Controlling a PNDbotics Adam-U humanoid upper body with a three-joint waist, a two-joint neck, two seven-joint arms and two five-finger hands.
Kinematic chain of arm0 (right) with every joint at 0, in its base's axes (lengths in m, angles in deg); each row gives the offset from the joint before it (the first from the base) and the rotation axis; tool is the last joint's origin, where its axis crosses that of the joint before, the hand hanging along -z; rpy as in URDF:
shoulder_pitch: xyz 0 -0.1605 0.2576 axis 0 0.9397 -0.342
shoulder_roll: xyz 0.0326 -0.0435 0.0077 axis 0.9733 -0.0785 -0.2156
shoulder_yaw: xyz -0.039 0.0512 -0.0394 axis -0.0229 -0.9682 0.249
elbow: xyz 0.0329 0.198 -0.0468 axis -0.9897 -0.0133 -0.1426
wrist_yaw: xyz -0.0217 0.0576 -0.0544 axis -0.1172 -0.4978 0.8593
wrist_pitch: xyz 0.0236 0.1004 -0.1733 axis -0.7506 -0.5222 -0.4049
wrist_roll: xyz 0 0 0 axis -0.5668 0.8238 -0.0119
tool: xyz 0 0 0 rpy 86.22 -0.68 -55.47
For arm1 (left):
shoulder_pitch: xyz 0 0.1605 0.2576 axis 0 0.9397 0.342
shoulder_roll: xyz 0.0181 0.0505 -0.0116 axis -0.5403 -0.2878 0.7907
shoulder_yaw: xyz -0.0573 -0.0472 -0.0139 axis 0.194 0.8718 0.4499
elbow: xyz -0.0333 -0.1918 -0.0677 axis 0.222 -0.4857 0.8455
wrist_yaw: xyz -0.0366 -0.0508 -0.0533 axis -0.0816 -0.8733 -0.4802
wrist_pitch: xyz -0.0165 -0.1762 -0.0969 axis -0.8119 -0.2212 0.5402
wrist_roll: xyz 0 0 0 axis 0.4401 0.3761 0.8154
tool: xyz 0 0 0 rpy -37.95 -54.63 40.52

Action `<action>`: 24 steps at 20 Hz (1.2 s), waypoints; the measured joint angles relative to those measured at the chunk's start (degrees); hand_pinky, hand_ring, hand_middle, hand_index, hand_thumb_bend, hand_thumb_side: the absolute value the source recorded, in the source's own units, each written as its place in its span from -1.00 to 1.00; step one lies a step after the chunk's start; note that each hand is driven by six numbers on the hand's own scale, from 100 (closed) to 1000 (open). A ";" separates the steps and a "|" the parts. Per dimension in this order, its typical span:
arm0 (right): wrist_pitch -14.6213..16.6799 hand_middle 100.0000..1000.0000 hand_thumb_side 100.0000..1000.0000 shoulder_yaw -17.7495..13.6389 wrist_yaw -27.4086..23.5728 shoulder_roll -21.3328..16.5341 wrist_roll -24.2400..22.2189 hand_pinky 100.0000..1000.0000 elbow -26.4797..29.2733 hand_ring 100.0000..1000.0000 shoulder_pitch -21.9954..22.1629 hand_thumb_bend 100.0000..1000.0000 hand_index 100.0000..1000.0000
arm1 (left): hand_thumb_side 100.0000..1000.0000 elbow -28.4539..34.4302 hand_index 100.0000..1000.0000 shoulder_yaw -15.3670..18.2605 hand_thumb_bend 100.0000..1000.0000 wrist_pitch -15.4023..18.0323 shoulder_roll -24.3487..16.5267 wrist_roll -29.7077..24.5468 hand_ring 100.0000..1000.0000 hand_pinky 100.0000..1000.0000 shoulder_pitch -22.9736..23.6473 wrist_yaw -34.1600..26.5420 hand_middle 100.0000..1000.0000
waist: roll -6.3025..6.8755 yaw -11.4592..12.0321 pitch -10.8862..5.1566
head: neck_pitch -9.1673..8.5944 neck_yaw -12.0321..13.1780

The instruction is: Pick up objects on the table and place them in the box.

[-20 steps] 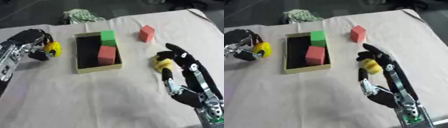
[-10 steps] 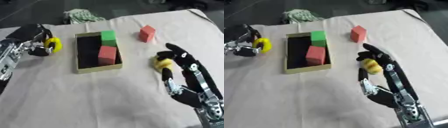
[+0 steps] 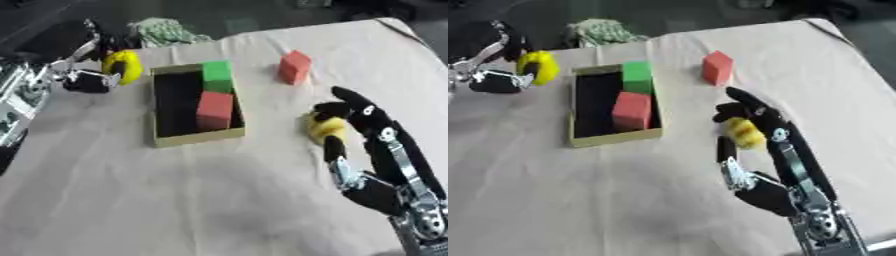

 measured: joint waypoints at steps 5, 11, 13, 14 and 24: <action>0.07 0.19 -0.26 0.23 -0.19 0.00 -0.20 0.59 0.00 0.54 -0.28 -1.00 0.87 | -0.66 0.00 0.27 -2.52 -0.95 1.76 2.85 -0.86 -0.10 0.23 -0.41 0.63 -0.22 | 0.04 -0.47 0.00 | 0.00 0.41; -0.01 0.19 -0.26 0.33 -0.49 0.01 -0.50 0.59 0.00 0.54 -0.50 -1.00 0.87 | -0.60 -0.90 0.33 -4.51 -0.85 3.72 4.81 -2.74 -0.05 0.26 -0.30 2.85 -0.15 | 0.12 -0.75 0.00 | 0.00 0.44; -0.02 0.19 -0.26 0.33 -0.50 0.01 -0.51 0.59 0.00 0.54 -0.51 -1.00 0.86 | -0.56 -1.34 0.37 -5.10 -0.77 4.47 4.99 -3.53 -0.01 0.29 -0.12 3.61 -0.10 | 0.16 -0.77 0.00 | 0.00 0.43; -0.02 0.19 -0.26 0.33 -0.50 0.01 -0.51 0.59 0.00 0.54 -0.51 -1.00 0.87 | -0.57 -1.48 0.40 -5.41 -0.68 4.90 5.03 -4.09 0.02 0.31 0.02 4.07 -0.06 | 0.16 -0.77 0.00 | 0.00 0.43; -0.07 0.19 -0.26 0.24 -0.48 0.01 -0.43 0.59 0.00 0.54 -0.48 -1.00 0.86 | -0.48 2.82 0.73 -6.74 -0.57 8.15 2.65 -11.80 0.34 0.47 1.34 5.16 0.36 | 0.21 0.05 -0.01 | 0.00 -0.14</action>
